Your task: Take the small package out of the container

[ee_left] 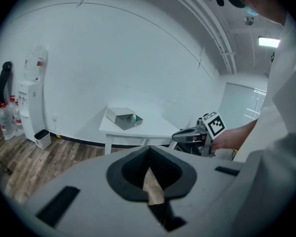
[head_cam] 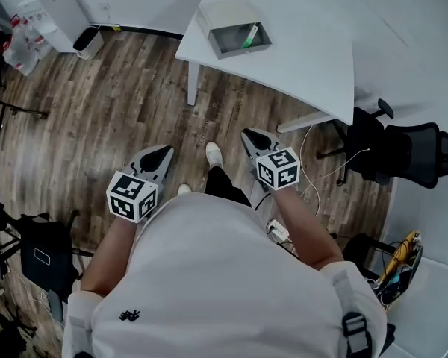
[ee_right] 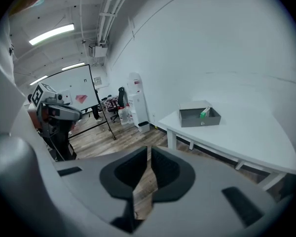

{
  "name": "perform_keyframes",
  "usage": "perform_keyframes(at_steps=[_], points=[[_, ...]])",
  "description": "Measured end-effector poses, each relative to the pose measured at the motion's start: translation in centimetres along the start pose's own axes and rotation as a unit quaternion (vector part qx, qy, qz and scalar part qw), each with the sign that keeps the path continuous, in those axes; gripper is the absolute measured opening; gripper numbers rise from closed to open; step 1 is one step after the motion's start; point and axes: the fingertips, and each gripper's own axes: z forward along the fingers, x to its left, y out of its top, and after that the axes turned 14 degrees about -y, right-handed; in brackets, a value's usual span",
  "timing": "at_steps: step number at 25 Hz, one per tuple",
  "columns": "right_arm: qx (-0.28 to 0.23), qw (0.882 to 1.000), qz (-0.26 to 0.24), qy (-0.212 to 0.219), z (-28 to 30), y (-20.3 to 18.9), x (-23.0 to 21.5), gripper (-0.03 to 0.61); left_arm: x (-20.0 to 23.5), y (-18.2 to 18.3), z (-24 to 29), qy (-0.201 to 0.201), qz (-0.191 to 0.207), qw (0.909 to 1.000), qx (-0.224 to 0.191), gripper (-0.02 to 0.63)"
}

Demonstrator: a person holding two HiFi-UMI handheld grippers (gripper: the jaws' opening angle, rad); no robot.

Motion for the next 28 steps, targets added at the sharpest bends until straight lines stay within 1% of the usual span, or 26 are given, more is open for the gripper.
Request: perform_keyframes(at_steps=[4, 8, 16, 18, 20, 28], points=[[0.001, 1.0, -0.005, -0.007, 5.3, 2.6, -3.6, 0.021, 2.4, 1.5, 0.4, 0.029, -0.004, 0.9996, -0.002, 0.006], [0.004, 1.0, 0.011, -0.021, 10.2, 5.6, -8.0, 0.062, 4.2, 3.5, 1.7, 0.052, -0.006, 0.9986, -0.005, 0.008], [0.009, 0.999, 0.032, -0.041, 17.8, 10.0, -15.1, 0.104, 6.6, 7.3, 5.0, 0.092, -0.017, 0.9955, -0.012, 0.008], [0.011, 0.998, 0.043, -0.046, 19.4, 10.6, -16.6, 0.121, 7.0, 7.8, 5.8, 0.099, -0.019, 0.9948, -0.009, 0.006], [0.014, 0.997, 0.054, -0.052, 21.0, 11.2, -17.9, 0.151, 7.4, 8.2, 6.5, 0.107, -0.022, 0.994, -0.006, 0.006], [0.036, 0.994, 0.077, -0.073, 26.9, 13.0, -21.2, 0.205, 8.8, 9.9, 8.9, 0.134, -0.032, 0.9905, -0.002, 0.006]])
